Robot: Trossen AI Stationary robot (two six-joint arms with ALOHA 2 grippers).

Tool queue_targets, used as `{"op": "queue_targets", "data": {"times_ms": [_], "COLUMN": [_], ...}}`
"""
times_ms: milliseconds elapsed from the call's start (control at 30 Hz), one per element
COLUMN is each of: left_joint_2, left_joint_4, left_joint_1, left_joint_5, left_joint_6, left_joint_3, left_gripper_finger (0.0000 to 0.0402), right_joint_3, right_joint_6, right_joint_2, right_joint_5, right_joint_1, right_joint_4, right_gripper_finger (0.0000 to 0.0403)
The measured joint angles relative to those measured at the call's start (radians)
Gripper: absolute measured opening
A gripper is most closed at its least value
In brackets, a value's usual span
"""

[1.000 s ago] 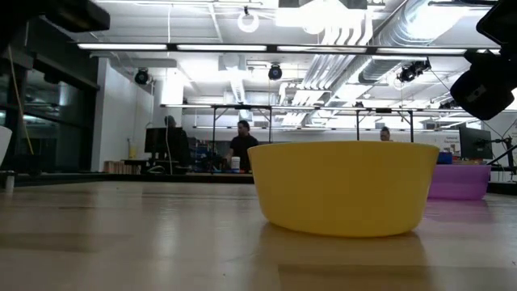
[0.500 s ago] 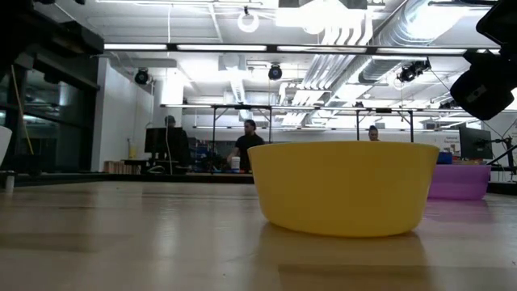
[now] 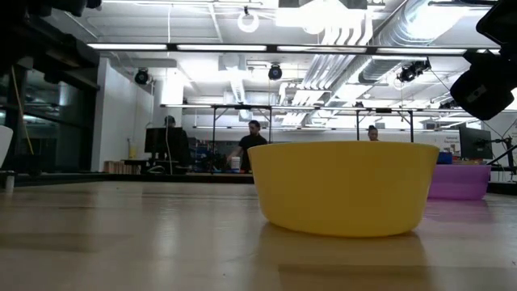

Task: Nest bowls inside each other
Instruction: Stack the pink bowl on the blue bowl

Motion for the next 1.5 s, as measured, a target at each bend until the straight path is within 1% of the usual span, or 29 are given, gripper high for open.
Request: {"op": "queue_targets", "data": {"times_ms": [167,467,800,1000,1067,1200,1500], "left_joint_2": [0.0,0.0,0.0,-0.002,-0.003,-0.003,-0.004], "left_joint_4": [-0.002,0.002,0.002,0.003,0.002,0.001,-0.008], "left_joint_1": [0.0,0.0,0.0,0.001,0.001,0.0,0.0], "left_joint_5": [0.016,0.012,0.006,-0.014,0.002,0.076,0.08], "left_joint_6": [-0.02,-0.059,-0.116,-0.15,-0.153,-0.122,-0.119], "left_joint_3": [-0.009,-0.009,-0.009,-0.009,-0.009,-0.009,-0.009], "left_gripper_finger": [0.0001,0.0017,0.0019,0.0019,0.0019,0.0019,0.0019], "right_joint_3": [0.0,0.0,0.0,0.0,0.0,0.0,0.0], "right_joint_6": [0.0,0.0,0.0,0.0,0.0,0.0,0.0], "right_joint_2": [0.0,0.0,0.0,0.0,0.0,0.0,0.0], "right_joint_5": [0.0,0.0,-0.001,-0.001,-0.001,-0.001,-0.001], "right_joint_1": [0.0,0.0,0.0,0.0,0.0,0.0,0.0], "right_joint_4": [0.0,0.0,0.0,0.0,0.0,0.001,0.001], "right_gripper_finger": [0.0169,0.0169,0.0169,0.0169,0.0169,0.0169,0.0169]}}
